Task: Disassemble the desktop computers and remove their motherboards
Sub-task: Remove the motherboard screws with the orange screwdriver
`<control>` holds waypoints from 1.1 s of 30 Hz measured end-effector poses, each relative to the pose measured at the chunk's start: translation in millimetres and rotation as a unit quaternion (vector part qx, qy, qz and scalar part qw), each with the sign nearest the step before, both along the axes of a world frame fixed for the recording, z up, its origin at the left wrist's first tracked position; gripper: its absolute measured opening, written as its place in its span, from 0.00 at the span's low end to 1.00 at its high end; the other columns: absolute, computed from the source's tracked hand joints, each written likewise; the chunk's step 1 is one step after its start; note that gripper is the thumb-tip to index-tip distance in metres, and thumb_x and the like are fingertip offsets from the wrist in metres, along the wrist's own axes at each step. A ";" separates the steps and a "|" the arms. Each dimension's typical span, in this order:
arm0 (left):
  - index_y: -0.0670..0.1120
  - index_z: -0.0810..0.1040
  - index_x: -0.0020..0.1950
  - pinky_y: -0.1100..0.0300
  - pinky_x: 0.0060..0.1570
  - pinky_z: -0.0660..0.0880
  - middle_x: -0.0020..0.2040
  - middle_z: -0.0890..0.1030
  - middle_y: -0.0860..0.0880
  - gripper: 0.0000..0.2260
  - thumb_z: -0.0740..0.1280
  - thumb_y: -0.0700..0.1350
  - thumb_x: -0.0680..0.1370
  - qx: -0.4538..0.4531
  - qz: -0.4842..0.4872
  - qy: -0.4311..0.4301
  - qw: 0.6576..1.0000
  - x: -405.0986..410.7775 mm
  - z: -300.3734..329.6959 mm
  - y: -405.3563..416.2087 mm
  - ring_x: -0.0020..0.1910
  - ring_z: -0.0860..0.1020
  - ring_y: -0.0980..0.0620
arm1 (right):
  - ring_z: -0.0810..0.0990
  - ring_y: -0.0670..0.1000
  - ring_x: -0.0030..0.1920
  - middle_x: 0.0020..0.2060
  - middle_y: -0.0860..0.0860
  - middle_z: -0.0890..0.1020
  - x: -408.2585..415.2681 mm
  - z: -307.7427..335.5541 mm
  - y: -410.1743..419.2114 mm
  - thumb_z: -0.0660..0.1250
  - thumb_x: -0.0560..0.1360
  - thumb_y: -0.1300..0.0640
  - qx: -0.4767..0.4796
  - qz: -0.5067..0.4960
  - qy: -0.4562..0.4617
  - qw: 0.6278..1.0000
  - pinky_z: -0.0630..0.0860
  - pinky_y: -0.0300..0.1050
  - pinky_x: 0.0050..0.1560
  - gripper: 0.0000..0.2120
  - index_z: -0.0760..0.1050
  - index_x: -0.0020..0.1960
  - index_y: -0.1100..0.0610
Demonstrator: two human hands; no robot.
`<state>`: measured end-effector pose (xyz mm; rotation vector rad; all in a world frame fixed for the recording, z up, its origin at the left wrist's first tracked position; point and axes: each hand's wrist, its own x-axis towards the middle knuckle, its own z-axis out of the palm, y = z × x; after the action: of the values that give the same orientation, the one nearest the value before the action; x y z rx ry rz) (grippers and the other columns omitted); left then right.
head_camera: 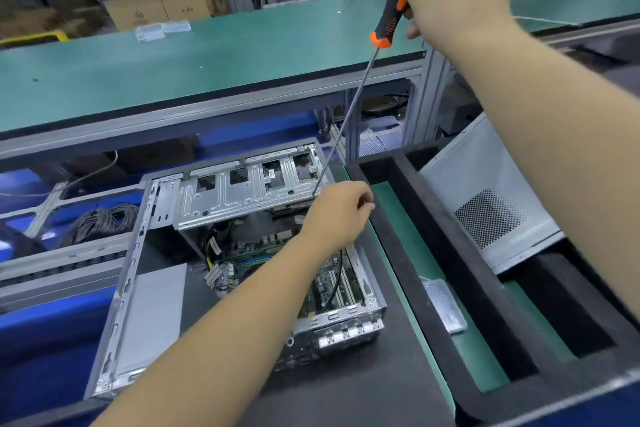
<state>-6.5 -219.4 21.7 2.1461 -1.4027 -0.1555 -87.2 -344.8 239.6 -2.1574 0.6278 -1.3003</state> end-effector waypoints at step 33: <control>0.51 0.82 0.55 0.53 0.60 0.70 0.51 0.82 0.53 0.12 0.60 0.51 0.80 0.174 0.128 -0.148 0.965 61.1 -32.6 223.0 0.54 0.77 0.50 | 0.74 0.55 0.46 0.47 0.55 0.73 37.3 5.4 154.3 0.64 0.81 0.47 -0.208 0.198 0.076 0.955 0.73 0.48 0.52 0.18 0.71 0.64 0.59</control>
<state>54.6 3.6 -10.9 2.7146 -1.3139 0.0237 -49.9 -190.5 245.0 -2.5671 -0.0449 -1.1231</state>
